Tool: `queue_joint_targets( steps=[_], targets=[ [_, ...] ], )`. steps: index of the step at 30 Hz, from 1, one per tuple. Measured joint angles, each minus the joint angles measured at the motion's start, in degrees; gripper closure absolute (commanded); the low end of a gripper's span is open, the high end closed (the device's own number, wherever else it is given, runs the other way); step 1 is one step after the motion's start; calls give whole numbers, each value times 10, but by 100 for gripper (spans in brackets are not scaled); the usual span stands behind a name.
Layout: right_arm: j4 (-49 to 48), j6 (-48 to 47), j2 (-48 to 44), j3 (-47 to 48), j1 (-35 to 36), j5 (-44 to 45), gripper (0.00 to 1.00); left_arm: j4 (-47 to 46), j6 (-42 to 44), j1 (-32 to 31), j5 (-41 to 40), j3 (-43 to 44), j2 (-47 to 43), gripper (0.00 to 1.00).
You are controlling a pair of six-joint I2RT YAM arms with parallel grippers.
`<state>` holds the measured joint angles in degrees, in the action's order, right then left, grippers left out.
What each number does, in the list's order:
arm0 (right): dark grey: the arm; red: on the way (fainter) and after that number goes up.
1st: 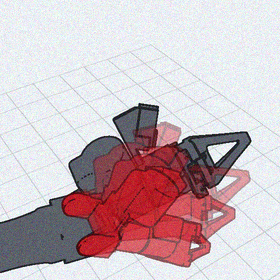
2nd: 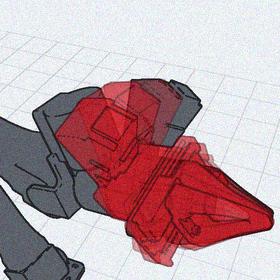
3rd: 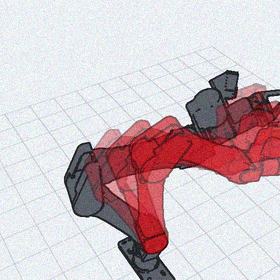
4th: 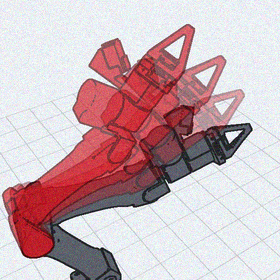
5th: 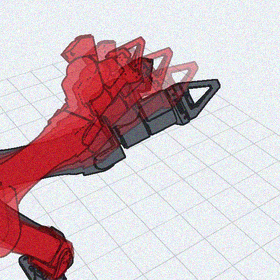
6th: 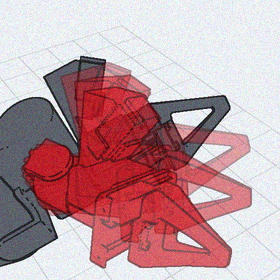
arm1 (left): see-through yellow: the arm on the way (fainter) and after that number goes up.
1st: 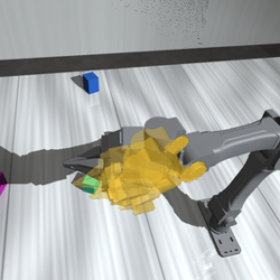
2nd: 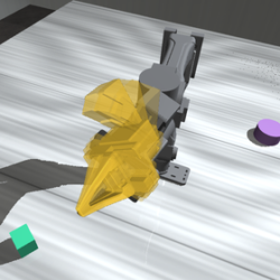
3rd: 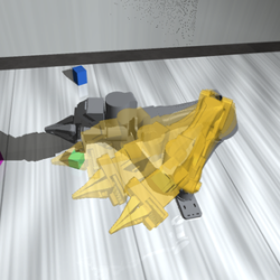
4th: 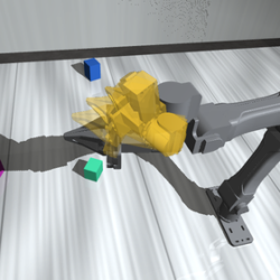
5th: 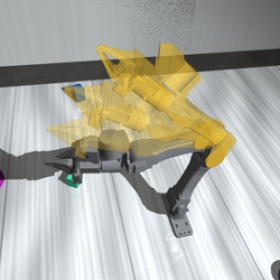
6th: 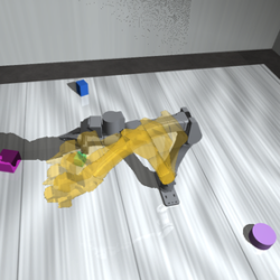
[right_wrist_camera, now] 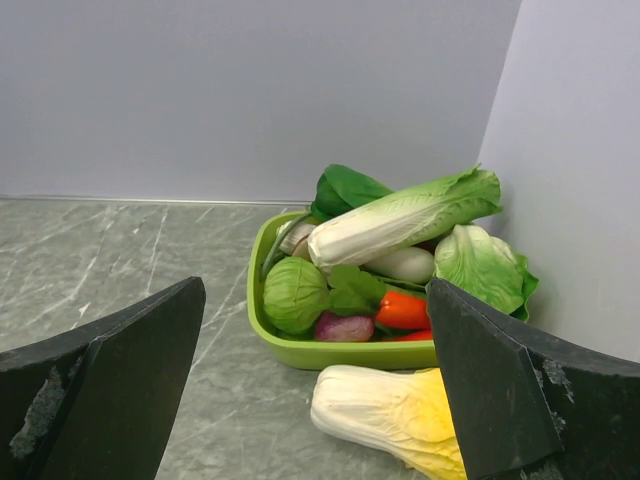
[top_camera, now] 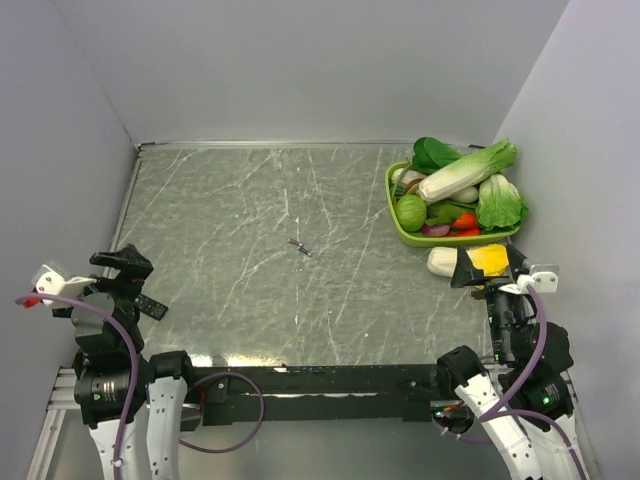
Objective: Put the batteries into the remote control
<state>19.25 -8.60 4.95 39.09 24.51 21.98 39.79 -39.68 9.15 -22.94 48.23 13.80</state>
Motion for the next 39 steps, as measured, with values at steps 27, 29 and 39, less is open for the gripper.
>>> queue_joint_targets(
  steps=[27, 29, 39],
  targets=[
    [19, 49, -40, -7, 0, -47, 0, 55, -192, 0, -50, -21, 260, 3],
    [24, 49, -41, -13, 0, -49, 0, 57, -216, 0, -47, -30, 308, 3],
    [40, 43, -41, -17, 3, -49, 0, 25, -275, 91, -14, -91, 498, 3]
  ],
)
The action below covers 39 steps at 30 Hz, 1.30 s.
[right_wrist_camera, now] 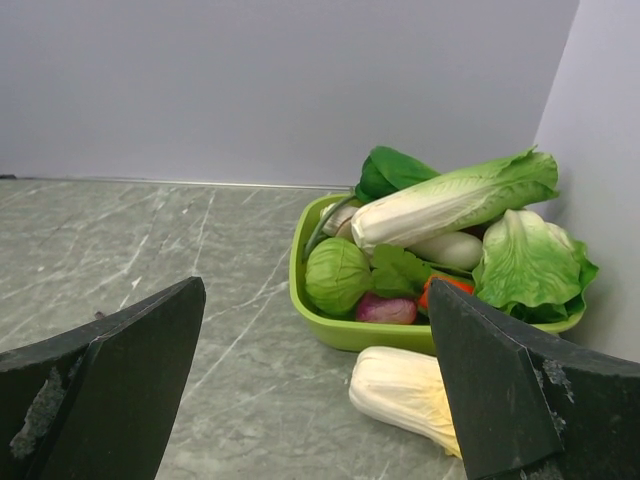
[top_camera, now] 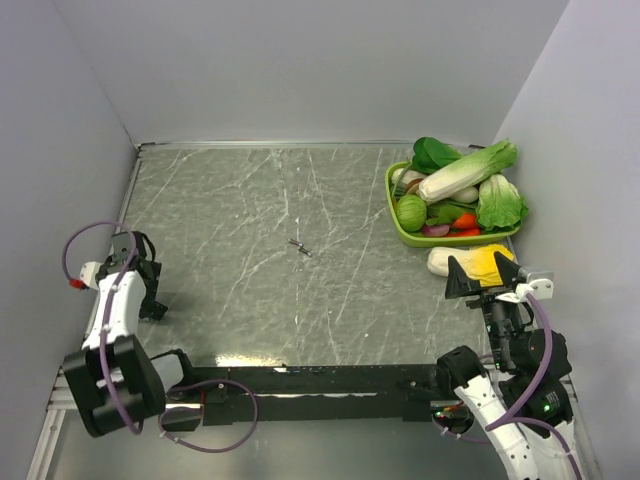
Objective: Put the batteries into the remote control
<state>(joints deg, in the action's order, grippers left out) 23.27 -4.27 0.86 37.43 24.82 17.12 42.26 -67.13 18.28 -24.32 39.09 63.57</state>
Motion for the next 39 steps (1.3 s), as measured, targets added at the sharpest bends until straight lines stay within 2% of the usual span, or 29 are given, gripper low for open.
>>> queue_joint_targets(
  steps=[3, 12, 16, 20, 21, 23, 24, 30, 32, 35, 39],
  targets=[
    [4, -5, 0, 0, 2, 5, 0, -19, 1, 29, -1, -3, 35, 3],
    [4, -14, 0, 0, 4, 15, 0, -51, 20, 61, -1, 24, 174, 3],
    [4, -16, 0, 0, 4, 21, 0, -59, 26, 63, -6, 35, 191, 2],
    [4, -17, 0, 0, 4, 27, 0, -70, 37, 64, -4, 41, 204, 16],
    [4, -17, 0, 0, 4, 28, 0, -76, 42, 64, -4, 45, 209, 24],
    [3, -17, 0, -1, 4, 29, 0, -85, 55, 64, 0, 51, 217, 33],
    [3, -18, 0, -1, 4, 30, 0, -91, 66, 64, 2, 52, 219, 42],
    [4, -18, 0, -3, 4, 31, 0, -109, 109, 36, 7, 53, 220, 52],
    [4, -16, 0, -3, 4, 28, 0, -111, 120, 12, 9, 53, 220, 53],
    [4, -13, 0, -3, 4, 18, 0, -112, 131, -33, 15, 54, 219, 62],
    [6, -2, 1, 0, 4, 0, 0, -113, 144, -104, 32, 54, 217, 62]
  ],
)
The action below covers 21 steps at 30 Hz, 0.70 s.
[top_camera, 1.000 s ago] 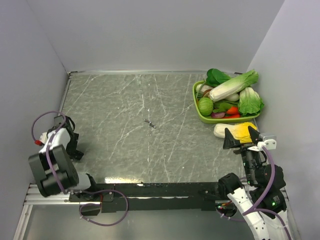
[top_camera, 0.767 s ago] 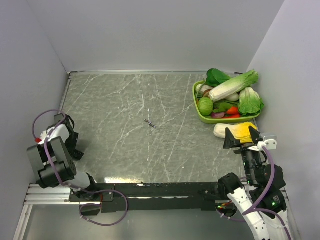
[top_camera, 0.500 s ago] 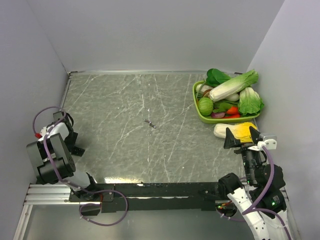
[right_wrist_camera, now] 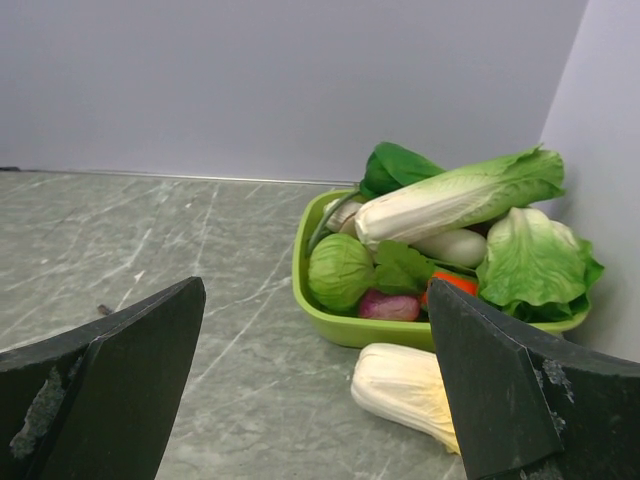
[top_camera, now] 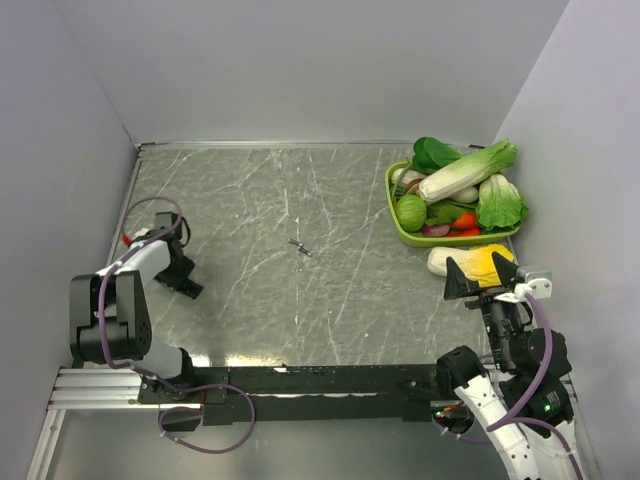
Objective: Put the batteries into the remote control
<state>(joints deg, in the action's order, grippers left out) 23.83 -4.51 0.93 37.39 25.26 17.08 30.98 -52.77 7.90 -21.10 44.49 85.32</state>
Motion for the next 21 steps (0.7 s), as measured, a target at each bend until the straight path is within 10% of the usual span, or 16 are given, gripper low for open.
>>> queue_joint_targets(
  steps=[21],
  targets=[
    [41, 123, 212, 43, 0, -256, 0, -11, 70, -432, 88, 53, 44, 59]
  ],
)
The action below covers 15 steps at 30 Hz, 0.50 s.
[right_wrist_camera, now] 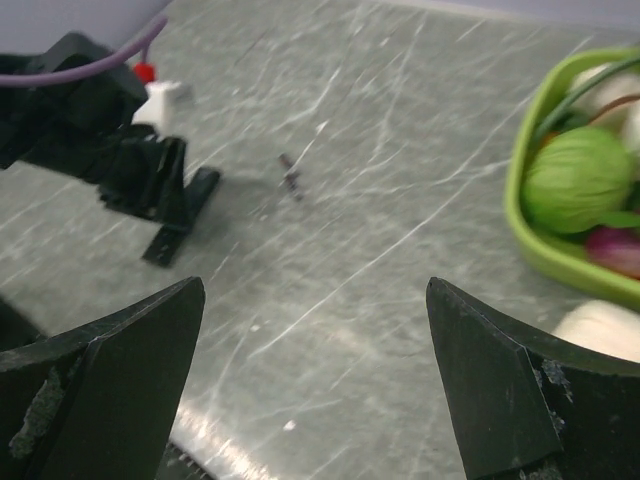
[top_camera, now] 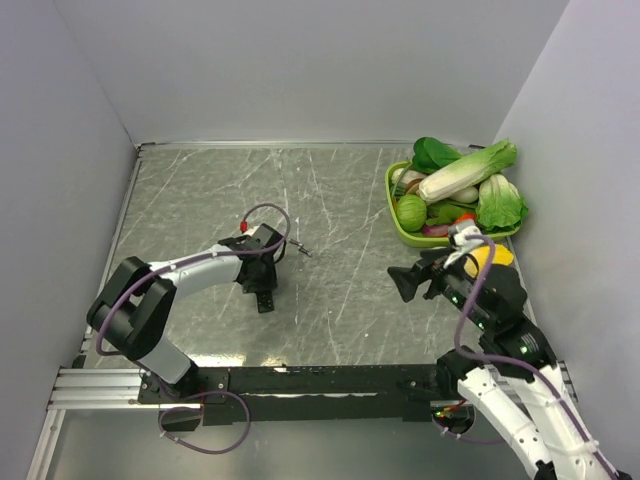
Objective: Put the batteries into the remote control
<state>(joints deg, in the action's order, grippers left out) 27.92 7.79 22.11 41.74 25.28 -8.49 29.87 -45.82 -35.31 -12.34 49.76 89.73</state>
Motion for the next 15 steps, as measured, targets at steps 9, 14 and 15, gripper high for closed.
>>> queue_joint_targets(
  steps=[9, 14, 15],
  targets=[
    [9, 67, 144, 13, 1, -110, 0, 5, -7, -54, -9, 0, 2, 40],
    [9, 91, 195, 20, 1, -135, 0, 19, -40, -56, -17, 10, 13, 42],
    [8, 95, 198, 20, 1, -136, 0, 22, -47, -57, -21, 12, 15, 43]
  ],
)
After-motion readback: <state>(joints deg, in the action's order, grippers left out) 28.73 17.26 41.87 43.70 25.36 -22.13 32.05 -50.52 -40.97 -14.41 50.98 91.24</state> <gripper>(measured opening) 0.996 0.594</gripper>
